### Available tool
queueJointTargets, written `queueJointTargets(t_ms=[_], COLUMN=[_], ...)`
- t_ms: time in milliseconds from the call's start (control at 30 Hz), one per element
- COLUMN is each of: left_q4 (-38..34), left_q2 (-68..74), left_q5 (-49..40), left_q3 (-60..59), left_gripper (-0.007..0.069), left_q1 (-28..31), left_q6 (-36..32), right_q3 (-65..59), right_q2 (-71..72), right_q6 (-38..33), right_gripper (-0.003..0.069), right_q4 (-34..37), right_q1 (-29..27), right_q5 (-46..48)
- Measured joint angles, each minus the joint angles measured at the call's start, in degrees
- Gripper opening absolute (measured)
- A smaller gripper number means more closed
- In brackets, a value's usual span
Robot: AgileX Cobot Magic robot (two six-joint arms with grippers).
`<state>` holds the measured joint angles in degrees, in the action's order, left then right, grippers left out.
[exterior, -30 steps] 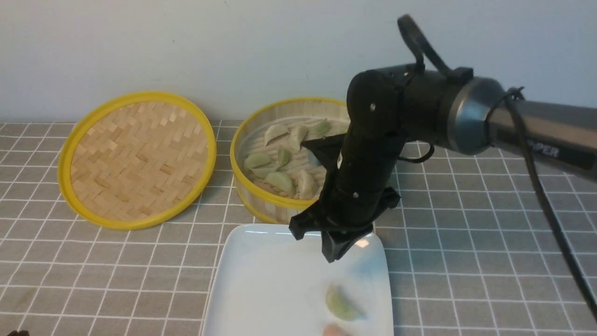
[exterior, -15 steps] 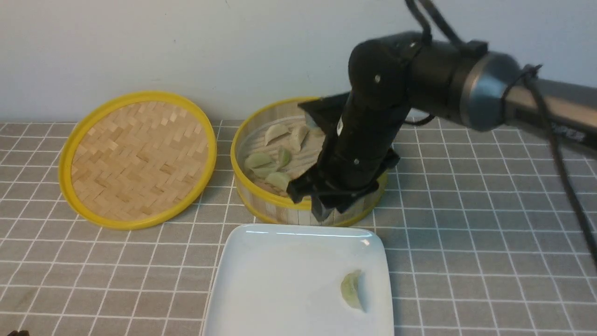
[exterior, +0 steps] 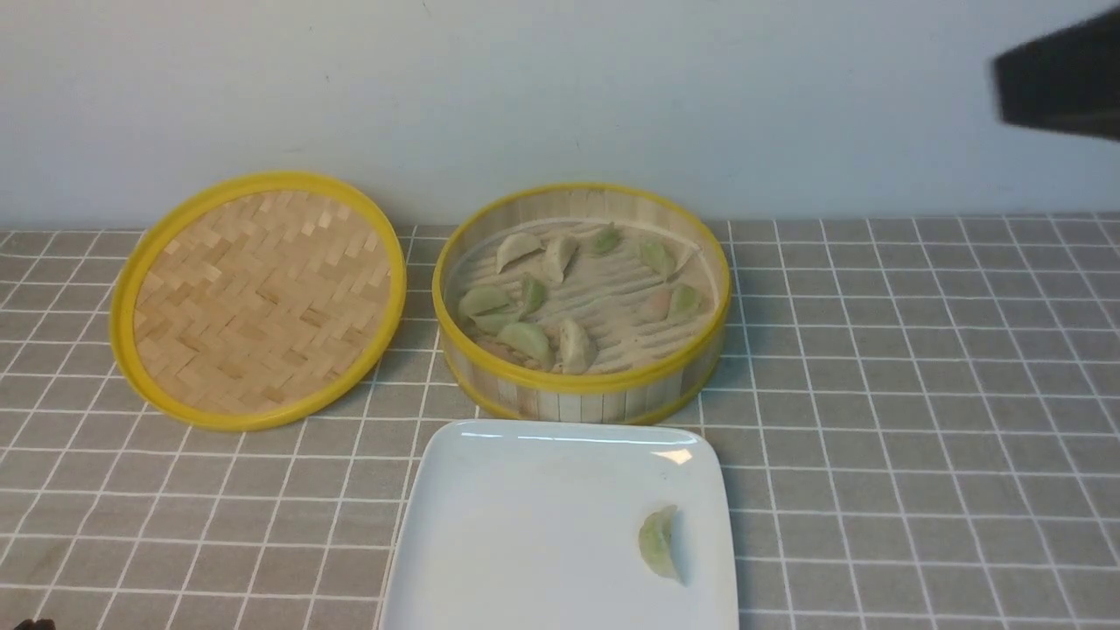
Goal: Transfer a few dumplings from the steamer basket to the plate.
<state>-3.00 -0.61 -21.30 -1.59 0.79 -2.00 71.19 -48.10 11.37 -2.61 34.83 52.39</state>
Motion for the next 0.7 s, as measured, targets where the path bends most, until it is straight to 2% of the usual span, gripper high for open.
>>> queueJointTargets(t_ms=[33,100,167,200,367,700], left_q4=[0.0,0.0,0.0,0.0,0.0,0.12], left_q2=[0.0,0.0,0.0,0.0,0.0,-0.07], left_q5=[0.0,0.0,0.0,0.0,0.0,-0.1], left_q3=[0.0,0.0,0.0,0.0,0.0,0.0], left_gripper=[-0.0005,-0.0005,-0.0005,-0.0005,-0.0005,-0.0005], left_q1=[0.0,0.0,0.0,0.0,0.0,0.18], left_q6=[0.0,0.0,0.0,0.0,0.0,0.0], right_q3=[-1.06,-10.71,-24.33,-28.15,-39.65,-43.06], right_q2=[2.18,11.17,27.3,31.21,47.6,49.08], right_q6=[0.06,0.18,1.97,3.19,11.34,13.73], right_gripper=[0.0056,0.004,0.002,0.0011,-0.0004,-0.0004], right_q4=[-0.6,-3.54,-8.98,-9.7,-12.03,-12.61], right_q1=[0.0,0.0,0.0,0.0,0.0,0.0], right_q5=[-0.97,-10.48,-21.6,-23.12,-22.99,-22.64])
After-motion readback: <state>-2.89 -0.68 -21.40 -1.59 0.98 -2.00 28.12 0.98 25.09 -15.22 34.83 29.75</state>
